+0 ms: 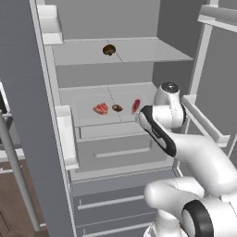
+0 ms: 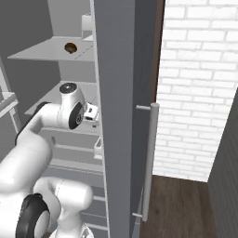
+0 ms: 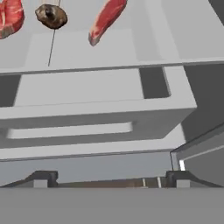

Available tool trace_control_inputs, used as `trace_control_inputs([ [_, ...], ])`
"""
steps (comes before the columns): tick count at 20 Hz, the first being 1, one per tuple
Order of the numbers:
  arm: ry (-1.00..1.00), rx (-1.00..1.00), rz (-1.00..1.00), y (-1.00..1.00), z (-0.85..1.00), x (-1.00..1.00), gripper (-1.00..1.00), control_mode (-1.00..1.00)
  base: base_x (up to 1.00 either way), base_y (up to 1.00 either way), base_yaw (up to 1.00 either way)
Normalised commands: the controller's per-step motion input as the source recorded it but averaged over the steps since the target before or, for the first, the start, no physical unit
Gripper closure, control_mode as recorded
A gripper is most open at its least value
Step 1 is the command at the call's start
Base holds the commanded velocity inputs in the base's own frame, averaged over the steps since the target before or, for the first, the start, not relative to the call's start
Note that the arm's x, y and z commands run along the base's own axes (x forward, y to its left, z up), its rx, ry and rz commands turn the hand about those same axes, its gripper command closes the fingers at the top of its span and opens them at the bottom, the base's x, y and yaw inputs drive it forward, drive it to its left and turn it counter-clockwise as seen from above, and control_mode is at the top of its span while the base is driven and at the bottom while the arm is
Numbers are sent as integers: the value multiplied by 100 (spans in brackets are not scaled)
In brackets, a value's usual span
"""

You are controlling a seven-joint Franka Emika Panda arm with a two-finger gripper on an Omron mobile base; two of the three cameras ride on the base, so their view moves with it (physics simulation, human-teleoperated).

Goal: Place one mushroom and one steak in each tupperware on the nearby counter, to pack two identical lunches.

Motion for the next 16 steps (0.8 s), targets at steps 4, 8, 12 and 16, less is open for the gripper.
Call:
trace_control_inputs([
  [4, 0, 0, -7, 0, -23, 81, -100, -100, 0, 0, 0],
  [8, 0, 0, -6, 0, -7, 83, -100, -100, 0, 0, 0],
  [12, 0, 2, -5, 0, 0, 75, -100, -100, 0, 0, 0],
  [16, 0, 0, -1, 0, 0, 62, -100, -100, 0, 0, 0],
])
